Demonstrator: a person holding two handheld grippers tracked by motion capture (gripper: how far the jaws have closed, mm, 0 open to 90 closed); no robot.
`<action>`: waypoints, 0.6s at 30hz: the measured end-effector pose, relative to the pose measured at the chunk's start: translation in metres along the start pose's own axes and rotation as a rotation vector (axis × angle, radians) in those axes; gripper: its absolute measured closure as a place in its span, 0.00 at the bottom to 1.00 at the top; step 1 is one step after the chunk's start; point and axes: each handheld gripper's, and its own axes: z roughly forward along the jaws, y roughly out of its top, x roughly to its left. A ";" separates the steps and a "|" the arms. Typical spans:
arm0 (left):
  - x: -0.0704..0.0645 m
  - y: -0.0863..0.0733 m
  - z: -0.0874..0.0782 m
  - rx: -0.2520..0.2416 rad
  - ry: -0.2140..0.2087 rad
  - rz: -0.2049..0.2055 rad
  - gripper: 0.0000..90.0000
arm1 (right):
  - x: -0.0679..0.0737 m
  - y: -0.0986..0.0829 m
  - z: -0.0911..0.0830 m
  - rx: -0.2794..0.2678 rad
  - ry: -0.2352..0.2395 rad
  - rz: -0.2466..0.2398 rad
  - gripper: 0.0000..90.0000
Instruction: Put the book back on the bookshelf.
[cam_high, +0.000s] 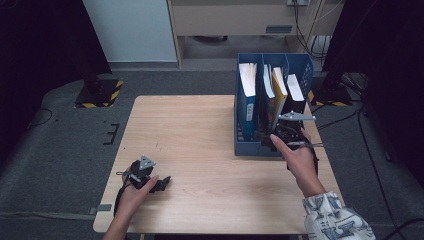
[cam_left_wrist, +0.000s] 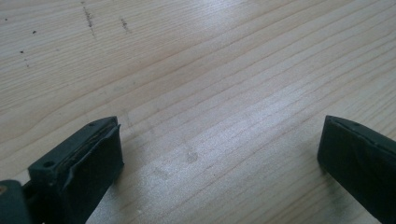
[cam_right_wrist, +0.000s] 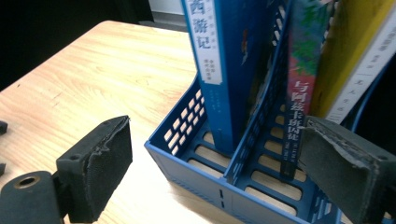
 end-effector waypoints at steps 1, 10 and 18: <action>0.000 0.000 0.000 0.000 0.000 0.000 0.00 | 0.001 -0.001 0.000 0.001 0.003 -0.007 0.11; 0.000 0.000 0.000 -0.001 -0.003 0.003 0.00 | 0.018 -0.006 0.000 -0.003 0.015 -0.034 0.12; 0.000 0.000 0.000 0.000 -0.006 0.006 0.00 | 0.033 -0.008 0.005 -0.002 0.033 -0.062 0.12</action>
